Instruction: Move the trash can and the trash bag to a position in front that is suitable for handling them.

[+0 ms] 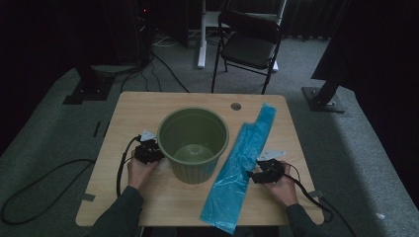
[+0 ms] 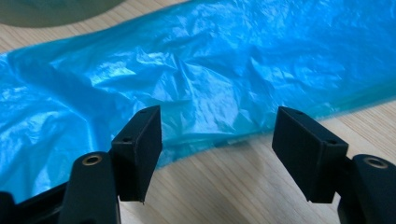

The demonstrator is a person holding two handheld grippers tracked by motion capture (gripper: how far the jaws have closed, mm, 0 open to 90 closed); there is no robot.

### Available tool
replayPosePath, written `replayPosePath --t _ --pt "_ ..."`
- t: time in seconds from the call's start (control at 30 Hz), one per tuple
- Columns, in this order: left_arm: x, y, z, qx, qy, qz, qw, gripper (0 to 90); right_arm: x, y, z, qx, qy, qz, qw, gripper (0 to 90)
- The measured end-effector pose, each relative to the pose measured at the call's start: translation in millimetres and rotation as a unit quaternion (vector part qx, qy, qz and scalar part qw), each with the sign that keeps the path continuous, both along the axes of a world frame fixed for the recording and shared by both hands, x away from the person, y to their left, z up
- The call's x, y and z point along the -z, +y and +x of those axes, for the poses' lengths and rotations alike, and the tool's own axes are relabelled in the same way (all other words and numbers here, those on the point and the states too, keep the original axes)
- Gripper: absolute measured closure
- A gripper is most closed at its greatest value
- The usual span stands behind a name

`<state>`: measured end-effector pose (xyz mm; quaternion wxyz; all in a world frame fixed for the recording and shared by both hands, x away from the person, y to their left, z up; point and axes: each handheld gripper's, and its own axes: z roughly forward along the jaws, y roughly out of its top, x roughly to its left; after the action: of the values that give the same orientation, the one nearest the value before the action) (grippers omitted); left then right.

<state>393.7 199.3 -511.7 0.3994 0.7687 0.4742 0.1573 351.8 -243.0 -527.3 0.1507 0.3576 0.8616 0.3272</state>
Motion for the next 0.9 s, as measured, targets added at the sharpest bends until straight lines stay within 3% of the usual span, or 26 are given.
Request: replayPosePath --t 0.2,0.4,0.5,0.63,0.67,0.73,0.9 --pt "-1.0 -4.8 -5.2 0.015 0.001 0.0 0.9999 58.7 2.7 13.7 -1.9 -0.022 0.002 -0.015 0.9996 32.7" --pt "-1.7 -9.3 -11.4 0.028 -0.001 0.005 0.9996 58.9 5.3 19.3 -3.5 -0.035 -0.002 -0.034 0.9988 44.2" --pt "-2.3 -10.2 -13.9 0.034 -0.004 0.008 0.9994 58.9 3.9 19.6 -3.0 -0.031 0.008 -0.031 0.999 59.0" --pt "-3.3 -9.2 -15.1 0.037 -0.005 0.008 0.9993 58.7 3.9 18.3 -2.0 -0.031 0.014 -0.025 0.9991 64.6" --pt "-3.6 -9.3 -15.6 0.037 -0.005 0.006 0.9993 58.6 3.5 16.2 -0.8 -0.031 0.021 -0.021 0.9991 74.2" --pt "-4.0 -8.9 -16.2 0.037 -0.006 0.008 0.9993 58.6 3.4 14.4 0.0 -0.031 0.023 -0.02 0.999 81.5" --pt "-4.3 -8.6 -16.7 0.039 -0.005 0.007 0.9992 58.5 2.5 9.8 2.4 -0.025 0.026 -0.027 0.999 90.0"
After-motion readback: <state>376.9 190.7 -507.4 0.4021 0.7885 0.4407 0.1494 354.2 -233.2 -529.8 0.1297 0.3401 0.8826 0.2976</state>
